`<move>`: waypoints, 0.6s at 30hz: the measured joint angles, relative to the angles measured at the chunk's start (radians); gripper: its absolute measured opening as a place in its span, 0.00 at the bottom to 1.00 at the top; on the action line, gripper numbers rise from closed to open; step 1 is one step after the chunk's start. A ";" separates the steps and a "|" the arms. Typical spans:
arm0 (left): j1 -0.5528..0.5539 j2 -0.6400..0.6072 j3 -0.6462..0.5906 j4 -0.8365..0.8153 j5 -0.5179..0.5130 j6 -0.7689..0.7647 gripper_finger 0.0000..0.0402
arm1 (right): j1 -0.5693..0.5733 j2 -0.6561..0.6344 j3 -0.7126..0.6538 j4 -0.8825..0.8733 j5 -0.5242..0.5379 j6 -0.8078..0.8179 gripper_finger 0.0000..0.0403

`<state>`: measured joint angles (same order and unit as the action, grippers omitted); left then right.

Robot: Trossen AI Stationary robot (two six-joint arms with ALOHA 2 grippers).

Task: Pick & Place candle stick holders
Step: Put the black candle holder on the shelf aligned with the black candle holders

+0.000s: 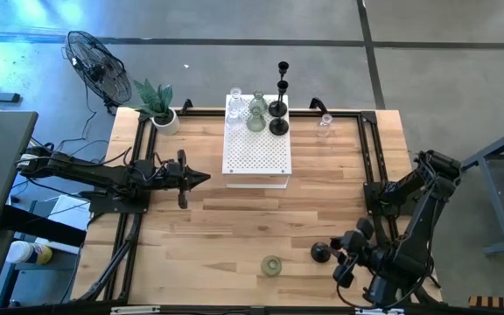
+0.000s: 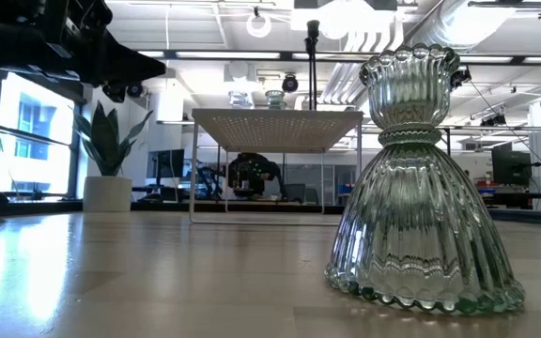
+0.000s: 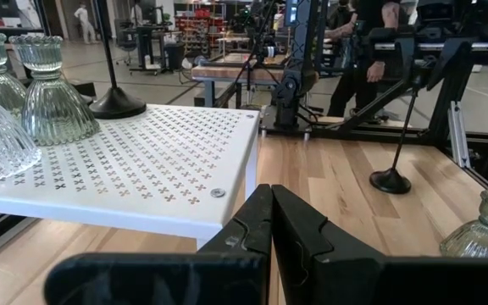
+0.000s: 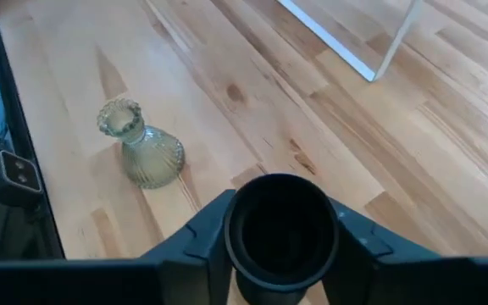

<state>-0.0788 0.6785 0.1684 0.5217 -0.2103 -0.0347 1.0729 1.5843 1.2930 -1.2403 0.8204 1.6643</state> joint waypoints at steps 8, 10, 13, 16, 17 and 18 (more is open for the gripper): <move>0.000 0.000 0.000 -0.008 0.000 0.001 0.00 | -0.038 -0.083 0.002 0.102 0.077 -0.128 0.30; 0.000 0.000 0.000 -0.007 0.000 0.001 0.00 | -0.085 -0.115 0.002 0.156 0.081 -0.227 0.31; 0.000 0.000 0.000 -0.007 0.000 0.001 0.00 | -0.205 -0.176 0.002 0.294 0.059 -0.456 0.31; 0.000 0.000 0.000 -0.007 -0.004 0.006 0.00 | -0.360 -0.234 0.002 0.508 -0.016 -0.768 0.30; 0.000 0.000 0.000 -0.007 -0.005 0.008 0.00 | -0.414 -0.254 0.002 0.590 -0.057 -0.874 0.30; 0.000 0.000 0.000 -0.007 -0.005 0.009 0.00 | -0.470 -0.274 0.002 0.669 -0.108 -0.966 0.30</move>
<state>-0.0788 0.6785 0.1680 0.5146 -0.2151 -0.0257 0.6025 1.3102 1.2949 -0.5711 0.7127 0.6980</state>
